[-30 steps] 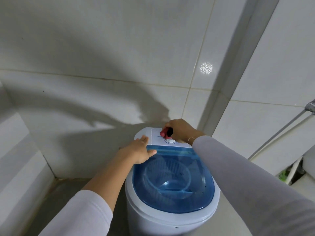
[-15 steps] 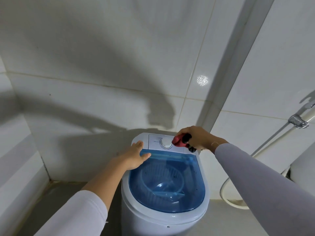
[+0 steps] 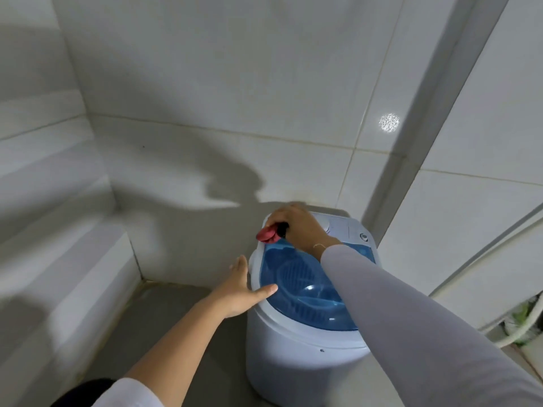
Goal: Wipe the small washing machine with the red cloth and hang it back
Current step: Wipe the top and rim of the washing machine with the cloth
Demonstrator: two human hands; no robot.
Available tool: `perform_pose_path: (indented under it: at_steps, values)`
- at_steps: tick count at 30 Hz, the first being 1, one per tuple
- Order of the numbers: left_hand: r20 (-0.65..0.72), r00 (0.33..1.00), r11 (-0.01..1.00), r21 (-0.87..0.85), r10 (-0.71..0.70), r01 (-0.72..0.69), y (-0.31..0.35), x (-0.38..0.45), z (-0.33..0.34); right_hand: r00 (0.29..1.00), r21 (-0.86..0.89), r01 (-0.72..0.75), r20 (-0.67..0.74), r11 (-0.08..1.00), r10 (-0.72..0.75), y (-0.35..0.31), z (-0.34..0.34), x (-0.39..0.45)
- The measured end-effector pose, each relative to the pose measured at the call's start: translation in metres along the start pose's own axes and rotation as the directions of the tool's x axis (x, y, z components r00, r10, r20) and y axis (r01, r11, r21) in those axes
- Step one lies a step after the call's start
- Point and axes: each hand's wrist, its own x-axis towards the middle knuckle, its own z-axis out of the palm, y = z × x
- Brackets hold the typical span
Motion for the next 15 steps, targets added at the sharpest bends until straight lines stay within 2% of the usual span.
perform_pose_path:
  at_steps: [4, 7, 12, 15]
  values:
    - [-0.007, 0.999, 0.997, -0.061, 0.048, -0.048, -0.009, -0.005, 0.006, 0.998, 0.069, -0.014, 0.061, 0.998, 0.01, -0.004, 0.01, -0.005]
    - [-0.017, 0.998, 0.994, -0.087, 0.061, -0.062, -0.012, -0.005, 0.01, 0.987, 0.124, -0.098, 0.14, 0.988, 0.08, -0.008, 0.008, -0.007]
    - [-0.016, 0.997, 0.992, -0.105, 0.07, -0.071, -0.011, -0.007, 0.012, 0.984, 0.106, -0.165, 0.085, 0.981, 0.156, -0.013, 0.021, -0.008]
    - [-0.008, 0.998, 0.994, -0.086, 0.066, -0.066, -0.008, -0.008, 0.01, 0.98, 0.025, -0.176, 0.101, 0.984, 0.173, -0.012, 0.029, -0.009]
